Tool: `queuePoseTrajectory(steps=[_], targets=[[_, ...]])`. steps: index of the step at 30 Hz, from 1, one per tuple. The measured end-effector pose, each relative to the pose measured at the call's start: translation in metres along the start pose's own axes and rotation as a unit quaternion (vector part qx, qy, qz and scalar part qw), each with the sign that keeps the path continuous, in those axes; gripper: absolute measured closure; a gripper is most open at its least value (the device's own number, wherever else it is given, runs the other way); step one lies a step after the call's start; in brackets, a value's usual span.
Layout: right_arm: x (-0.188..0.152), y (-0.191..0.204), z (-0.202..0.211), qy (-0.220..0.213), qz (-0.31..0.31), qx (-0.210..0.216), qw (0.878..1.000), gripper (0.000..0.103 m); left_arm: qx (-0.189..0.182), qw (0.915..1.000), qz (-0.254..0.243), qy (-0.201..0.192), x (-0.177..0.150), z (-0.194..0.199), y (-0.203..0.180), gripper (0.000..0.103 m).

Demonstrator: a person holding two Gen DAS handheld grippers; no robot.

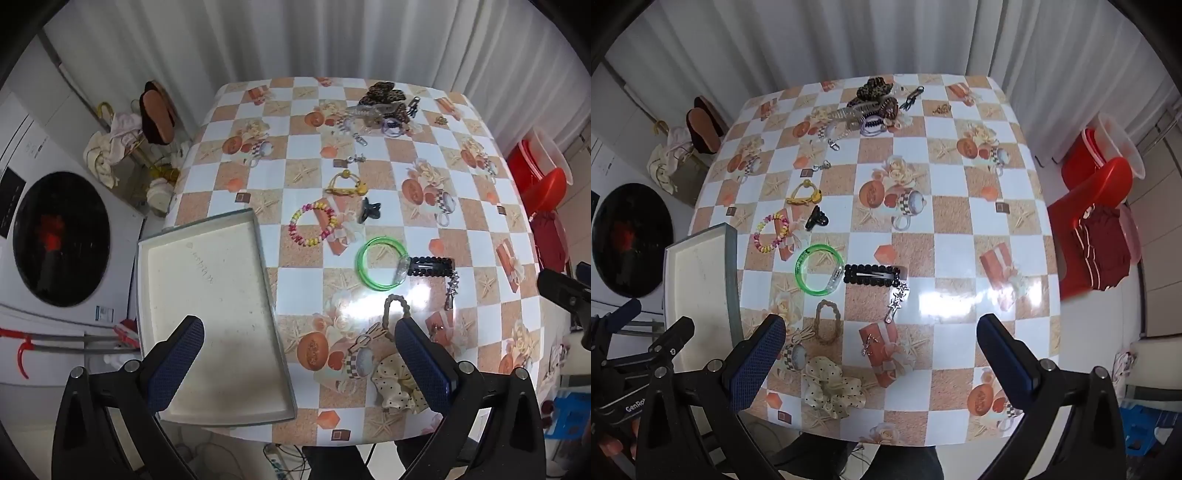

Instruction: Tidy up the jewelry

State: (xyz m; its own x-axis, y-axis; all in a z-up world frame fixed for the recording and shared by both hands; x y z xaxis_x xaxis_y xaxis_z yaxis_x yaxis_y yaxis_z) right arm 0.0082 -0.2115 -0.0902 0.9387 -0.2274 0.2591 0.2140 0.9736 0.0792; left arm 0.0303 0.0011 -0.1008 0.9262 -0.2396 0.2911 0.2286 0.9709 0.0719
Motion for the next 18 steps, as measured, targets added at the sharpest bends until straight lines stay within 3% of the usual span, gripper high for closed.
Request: queuePoseTrajectory(steps=[3, 5, 6, 18], targets=[[-0.001, 0.002, -0.002, 0.004, -0.007, 0.002, 1.000, 0.000, -0.020, 0.9997, 0.011, 0.006, 0.006, 0.006, 0.004, 0.000], [0.009, 0.002, 0.001, 0.010, -0.005, 0.003, 1.000, 0.000, -0.015, 0.9998, 0.011, -0.005, 0.005, 0.010, 0.005, 0.000], [0.006, 0.006, 0.006, -0.013, 0.005, -0.001, 1.000, 0.000, -0.013, 0.9998, 0.010, -0.010, 0.004, 0.011, 0.004, 0.000], [0.006, 0.008, 0.010, -0.012, 0.007, -0.005, 1.000, 0.000, -0.002, 0.9998, 0.011, -0.018, 0.011, 0.018, 0.007, 0.000]])
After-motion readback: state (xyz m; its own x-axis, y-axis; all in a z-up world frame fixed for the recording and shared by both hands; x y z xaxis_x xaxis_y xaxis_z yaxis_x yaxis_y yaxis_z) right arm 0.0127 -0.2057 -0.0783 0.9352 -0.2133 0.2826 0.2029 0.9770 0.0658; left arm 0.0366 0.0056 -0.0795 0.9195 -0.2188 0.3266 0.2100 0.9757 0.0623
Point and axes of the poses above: each gripper's, at about its wrist camera, not at the fingertips, and z roughly against the way its jaws point, y to its left, x to its top, the point moved 10 cm from there along -z, roughly the way its jaws point
